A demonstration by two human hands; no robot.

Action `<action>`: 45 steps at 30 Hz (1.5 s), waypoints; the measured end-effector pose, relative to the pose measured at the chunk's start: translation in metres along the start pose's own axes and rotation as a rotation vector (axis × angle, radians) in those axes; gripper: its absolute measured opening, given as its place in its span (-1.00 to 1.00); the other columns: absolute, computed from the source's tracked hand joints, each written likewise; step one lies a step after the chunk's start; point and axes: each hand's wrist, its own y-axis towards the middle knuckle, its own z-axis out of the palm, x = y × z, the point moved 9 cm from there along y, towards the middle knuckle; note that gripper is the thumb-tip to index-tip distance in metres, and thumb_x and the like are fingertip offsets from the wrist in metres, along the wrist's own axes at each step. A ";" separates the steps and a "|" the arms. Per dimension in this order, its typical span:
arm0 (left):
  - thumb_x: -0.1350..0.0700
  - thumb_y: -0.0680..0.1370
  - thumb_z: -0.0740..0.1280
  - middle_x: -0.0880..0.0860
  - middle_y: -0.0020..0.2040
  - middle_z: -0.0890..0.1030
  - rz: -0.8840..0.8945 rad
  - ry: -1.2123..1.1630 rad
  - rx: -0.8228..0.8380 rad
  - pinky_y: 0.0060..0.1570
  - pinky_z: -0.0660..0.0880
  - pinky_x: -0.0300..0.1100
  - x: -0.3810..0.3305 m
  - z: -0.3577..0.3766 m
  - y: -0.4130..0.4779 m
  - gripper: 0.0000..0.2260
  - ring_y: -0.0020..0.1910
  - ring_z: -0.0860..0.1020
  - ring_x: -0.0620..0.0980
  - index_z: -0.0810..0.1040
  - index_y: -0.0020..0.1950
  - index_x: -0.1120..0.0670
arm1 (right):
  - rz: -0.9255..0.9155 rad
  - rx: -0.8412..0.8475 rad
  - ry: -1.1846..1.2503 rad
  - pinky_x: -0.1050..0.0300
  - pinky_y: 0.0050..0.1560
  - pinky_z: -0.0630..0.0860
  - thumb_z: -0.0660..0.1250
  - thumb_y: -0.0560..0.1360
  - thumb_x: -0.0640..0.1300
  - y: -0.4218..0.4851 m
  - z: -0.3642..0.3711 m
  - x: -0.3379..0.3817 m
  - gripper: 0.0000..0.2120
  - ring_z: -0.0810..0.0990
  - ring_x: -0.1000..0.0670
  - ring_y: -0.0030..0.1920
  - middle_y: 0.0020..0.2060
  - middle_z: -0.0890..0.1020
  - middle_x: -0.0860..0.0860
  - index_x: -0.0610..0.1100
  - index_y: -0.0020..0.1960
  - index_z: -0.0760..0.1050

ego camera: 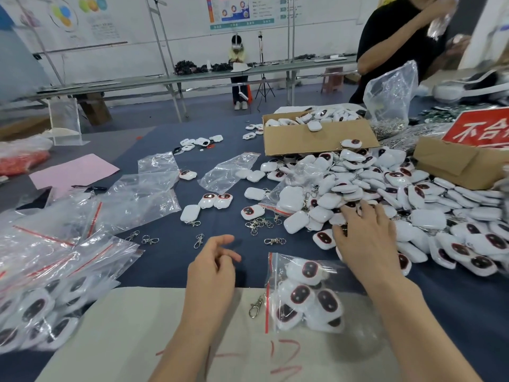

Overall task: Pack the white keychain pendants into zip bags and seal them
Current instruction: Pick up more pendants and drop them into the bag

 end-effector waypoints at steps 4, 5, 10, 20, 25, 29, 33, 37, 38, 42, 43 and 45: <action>0.35 0.58 0.16 -0.26 -0.20 0.66 0.017 0.010 0.005 -0.29 0.48 -0.28 0.001 0.003 0.002 -0.58 -0.27 0.54 -0.01 0.53 0.02 -0.20 | -0.024 -0.086 0.008 -0.11 0.37 0.34 0.16 0.67 -0.11 0.000 -0.010 0.002 -0.64 0.26 -0.19 0.44 0.45 0.35 -0.14 -0.07 0.45 0.42; 0.35 0.58 0.16 -0.26 -0.20 0.66 0.017 0.011 0.007 -0.28 0.49 -0.26 0.002 0.003 0.002 -0.58 -0.27 0.54 0.00 0.53 0.02 -0.20 | -0.030 -0.114 0.017 -0.09 0.29 0.38 0.18 0.66 -0.13 0.000 -0.012 0.003 -0.66 0.34 -0.18 0.33 0.37 0.40 -0.14 -0.08 0.41 0.45; 0.34 0.59 0.16 -0.27 -0.20 0.65 0.033 0.019 0.013 -0.30 0.46 -0.38 0.002 0.003 0.002 -0.59 -0.25 0.55 -0.02 0.52 0.03 -0.20 | -0.009 -0.133 -0.002 -0.08 0.30 0.32 0.20 0.64 -0.12 -0.002 -0.009 0.002 -0.66 0.33 -0.19 0.36 0.40 0.34 -0.17 -0.09 0.40 0.44; 0.38 0.57 0.15 -0.20 -0.20 0.65 0.074 -0.041 0.044 -0.27 0.46 -0.29 -0.003 0.005 -0.001 -0.57 -0.26 0.51 0.03 0.54 0.08 -0.16 | -0.062 -0.164 0.162 -0.05 0.30 0.33 0.31 0.58 0.07 0.001 -0.018 0.007 -0.49 0.45 -0.15 0.24 0.26 0.42 -0.14 -0.05 0.49 0.35; 0.28 0.65 0.21 -0.12 -0.15 0.67 0.129 -0.187 0.094 -0.23 0.48 -0.22 -0.020 0.016 -0.004 -0.67 -0.19 0.55 0.03 0.59 0.07 -0.15 | -0.094 -0.020 0.832 0.36 -0.19 0.36 0.46 0.40 0.30 0.000 -0.017 0.034 -0.65 0.52 0.23 -0.10 0.04 0.49 0.15 0.22 0.04 0.42; 0.13 0.67 0.29 -0.10 -0.06 0.70 0.154 -0.265 0.190 -0.07 0.53 -0.17 -0.044 0.037 0.004 -0.81 -0.07 0.62 -0.08 0.63 0.10 -0.15 | -0.108 0.213 1.054 0.17 -0.04 0.63 0.42 0.21 0.39 -0.008 0.010 0.063 -0.46 0.72 0.10 -0.16 -0.04 0.63 0.07 0.04 0.00 0.48; 0.09 0.66 0.32 -0.08 -0.04 0.72 0.209 -0.242 0.258 -0.04 0.57 -0.19 -0.052 0.050 0.013 -0.87 -0.05 0.65 -0.12 0.66 0.12 -0.03 | -0.118 0.295 1.130 0.22 -0.20 0.66 0.45 0.28 0.25 -0.009 0.028 0.069 -0.52 0.73 0.03 -0.27 -0.17 0.70 -0.03 -0.11 -0.02 0.53; -0.02 0.62 0.36 -0.02 -0.08 0.69 0.180 -0.294 0.313 -0.01 0.58 0.00 -0.044 0.055 0.014 -0.87 -0.09 0.62 0.07 0.67 0.08 -0.03 | -0.123 0.337 1.158 0.18 -0.24 0.66 0.48 0.26 0.22 -0.009 0.036 0.069 -0.50 0.73 -0.04 -0.29 -0.26 0.73 -0.03 -0.16 -0.05 0.52; -0.05 0.61 0.37 0.00 -0.09 0.69 0.177 -0.299 0.319 -0.01 0.57 0.03 -0.044 0.055 0.014 -0.86 -0.09 0.62 0.11 0.67 0.08 -0.03 | -0.121 0.344 1.172 0.19 -0.25 0.66 0.49 0.26 0.21 -0.009 0.037 0.069 -0.50 0.73 -0.05 -0.29 -0.26 0.73 -0.04 -0.17 -0.07 0.52; 0.04 0.65 0.33 -0.02 -0.17 0.68 0.154 -0.321 0.317 -0.13 0.54 -0.08 -0.040 0.057 0.018 -0.88 -0.22 0.57 -0.10 0.67 0.02 -0.04 | -0.127 0.376 1.220 0.17 -0.17 0.68 0.49 0.45 0.02 -0.009 0.042 0.067 -0.74 0.74 -0.05 -0.22 -0.25 0.73 -0.06 -0.16 -0.05 0.59; 0.07 0.66 0.32 -0.05 -0.21 0.66 0.129 -0.330 0.311 -0.15 0.52 -0.10 -0.037 0.058 0.019 -0.87 -0.24 0.55 -0.11 0.66 -0.02 -0.04 | -0.132 0.390 1.224 0.17 -0.14 0.68 0.47 0.50 -0.04 -0.009 0.044 0.067 -0.82 0.74 -0.05 -0.21 -0.24 0.73 -0.06 -0.15 -0.03 0.61; 0.08 0.65 0.32 -0.06 -0.26 0.60 0.084 -0.327 0.306 -0.13 0.51 -0.05 -0.032 0.059 0.022 -0.85 -0.25 0.53 -0.08 0.63 -0.08 -0.04 | -0.133 0.409 1.235 0.20 -0.14 0.67 0.44 0.54 -0.10 -0.009 0.046 0.068 -0.91 0.73 -0.01 -0.22 -0.26 0.73 -0.05 -0.13 -0.03 0.63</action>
